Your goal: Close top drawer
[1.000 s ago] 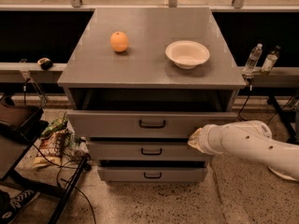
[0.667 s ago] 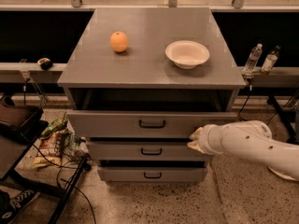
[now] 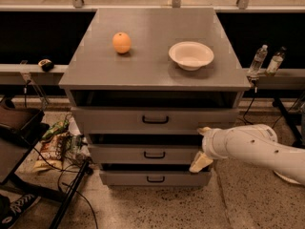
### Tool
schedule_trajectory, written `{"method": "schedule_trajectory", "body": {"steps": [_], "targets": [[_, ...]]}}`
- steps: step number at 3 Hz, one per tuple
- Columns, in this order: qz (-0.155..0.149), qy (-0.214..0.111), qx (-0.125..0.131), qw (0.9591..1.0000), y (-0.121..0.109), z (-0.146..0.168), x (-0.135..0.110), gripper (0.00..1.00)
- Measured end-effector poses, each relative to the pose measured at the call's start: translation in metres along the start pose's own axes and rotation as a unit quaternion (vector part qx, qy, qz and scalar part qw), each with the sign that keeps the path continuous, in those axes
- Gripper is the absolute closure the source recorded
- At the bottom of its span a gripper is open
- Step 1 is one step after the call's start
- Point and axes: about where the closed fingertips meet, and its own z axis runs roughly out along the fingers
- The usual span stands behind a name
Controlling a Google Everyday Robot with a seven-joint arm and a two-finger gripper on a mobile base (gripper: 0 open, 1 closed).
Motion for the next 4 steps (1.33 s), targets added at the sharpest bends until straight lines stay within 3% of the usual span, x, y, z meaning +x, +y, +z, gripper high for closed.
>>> {"method": "schedule_trajectory", "body": {"steps": [1,3,4], "targets": [[0.0,0.0,0.0,1.0,0.0,0.0,0.0,0.0],[0.0,0.0,0.0,1.0,0.001,0.0,0.0,0.41],[-0.029,0.019,0.0,0.9994,0.012,-0.031,0.007,0.65]]}}
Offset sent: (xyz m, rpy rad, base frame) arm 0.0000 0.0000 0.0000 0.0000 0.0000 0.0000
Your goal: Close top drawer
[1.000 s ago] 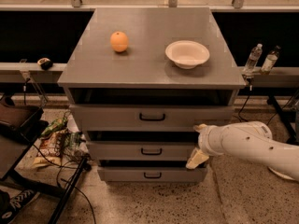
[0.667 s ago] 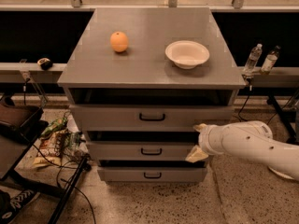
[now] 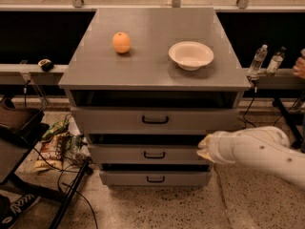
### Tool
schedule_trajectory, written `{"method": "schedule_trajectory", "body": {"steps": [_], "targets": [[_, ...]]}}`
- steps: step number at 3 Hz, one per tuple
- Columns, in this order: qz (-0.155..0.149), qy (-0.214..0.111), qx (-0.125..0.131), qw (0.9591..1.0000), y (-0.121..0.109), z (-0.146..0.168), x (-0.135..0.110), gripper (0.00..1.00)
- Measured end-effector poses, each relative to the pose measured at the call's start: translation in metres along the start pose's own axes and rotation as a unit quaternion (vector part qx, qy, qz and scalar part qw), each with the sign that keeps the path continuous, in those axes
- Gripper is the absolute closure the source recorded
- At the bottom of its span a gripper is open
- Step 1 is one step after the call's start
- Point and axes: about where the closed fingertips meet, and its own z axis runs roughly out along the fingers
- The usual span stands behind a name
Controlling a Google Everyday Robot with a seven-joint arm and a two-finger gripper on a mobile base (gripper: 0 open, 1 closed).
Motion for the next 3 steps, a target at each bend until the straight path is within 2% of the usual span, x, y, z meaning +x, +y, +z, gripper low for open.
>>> {"method": "schedule_trajectory", "body": {"steps": [1,2,3], "targets": [[-0.069,0.07,-0.026,0.9948,0.038,-0.086,0.031,0.89],[-0.109,0.148,-0.035,0.9823,0.039,-0.181,0.051,1.0],[-0.135,0.213,-0.039,0.967,0.048,-0.275,0.066,0.83]]}}
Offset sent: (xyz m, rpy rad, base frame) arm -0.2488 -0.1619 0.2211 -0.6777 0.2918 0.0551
